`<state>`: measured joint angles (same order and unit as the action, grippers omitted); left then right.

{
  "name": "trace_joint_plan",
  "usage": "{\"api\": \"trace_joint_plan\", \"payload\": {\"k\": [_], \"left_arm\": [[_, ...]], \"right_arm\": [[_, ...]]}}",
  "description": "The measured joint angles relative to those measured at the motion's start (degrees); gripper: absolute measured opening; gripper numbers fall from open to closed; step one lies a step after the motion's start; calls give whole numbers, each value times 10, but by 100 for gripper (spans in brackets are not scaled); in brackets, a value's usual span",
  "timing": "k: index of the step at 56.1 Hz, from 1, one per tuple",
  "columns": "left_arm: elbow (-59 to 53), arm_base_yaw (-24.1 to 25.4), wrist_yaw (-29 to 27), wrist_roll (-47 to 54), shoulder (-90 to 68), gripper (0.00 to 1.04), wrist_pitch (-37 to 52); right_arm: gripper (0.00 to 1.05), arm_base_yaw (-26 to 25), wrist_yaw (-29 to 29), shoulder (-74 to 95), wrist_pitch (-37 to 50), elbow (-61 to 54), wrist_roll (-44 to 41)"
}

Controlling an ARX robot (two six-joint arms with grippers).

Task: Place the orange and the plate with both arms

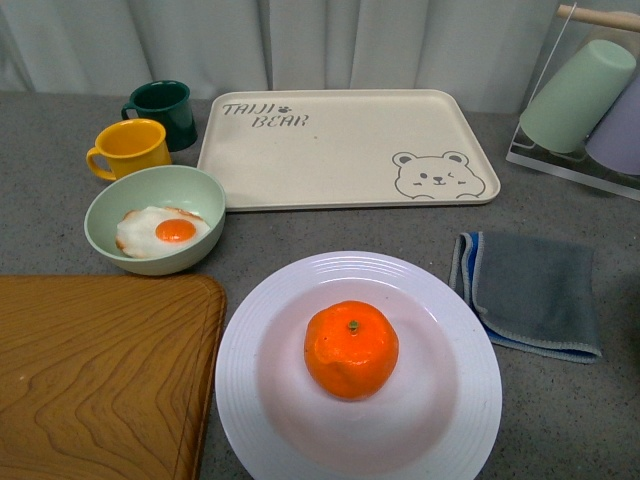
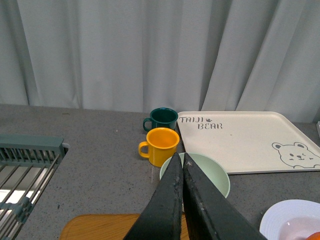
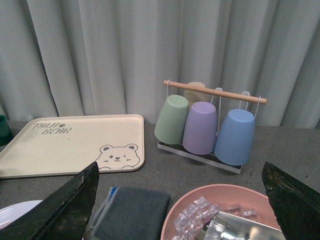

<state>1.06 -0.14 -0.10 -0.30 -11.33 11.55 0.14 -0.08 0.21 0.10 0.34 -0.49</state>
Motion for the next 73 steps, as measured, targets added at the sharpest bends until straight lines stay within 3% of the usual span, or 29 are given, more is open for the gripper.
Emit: {"api": "trace_joint_plan", "payload": {"k": [6,12,22,28,35,39,47,60,73], "left_arm": [[0,0,0,0,14,4,-14],[0,0,1,0,93,4,-108],[0,0,1,0,110,4,-114],[0,0,1,0,111,31,-114],[0,0,1,0,111,55,-114],[0,0,1,0,111,74,-114],[0,0,1,0,111,99,-114],[0,0,1,0,111,98,-114],[0,0,1,0,111,98,-114]], "right_arm": [[95,0,0,0,0,0,0],[95,0,0,0,0,0,0],[95,0,0,0,0,0,0],[95,0,0,0,0,0,0],[95,0,1,1,-1,0,0],[95,34,40,80,-105,47,-52],[95,85,16,252,-40,71,-21],[95,140,-64,537,88,118,134],[95,155,-162,722,97,184,244]]}}
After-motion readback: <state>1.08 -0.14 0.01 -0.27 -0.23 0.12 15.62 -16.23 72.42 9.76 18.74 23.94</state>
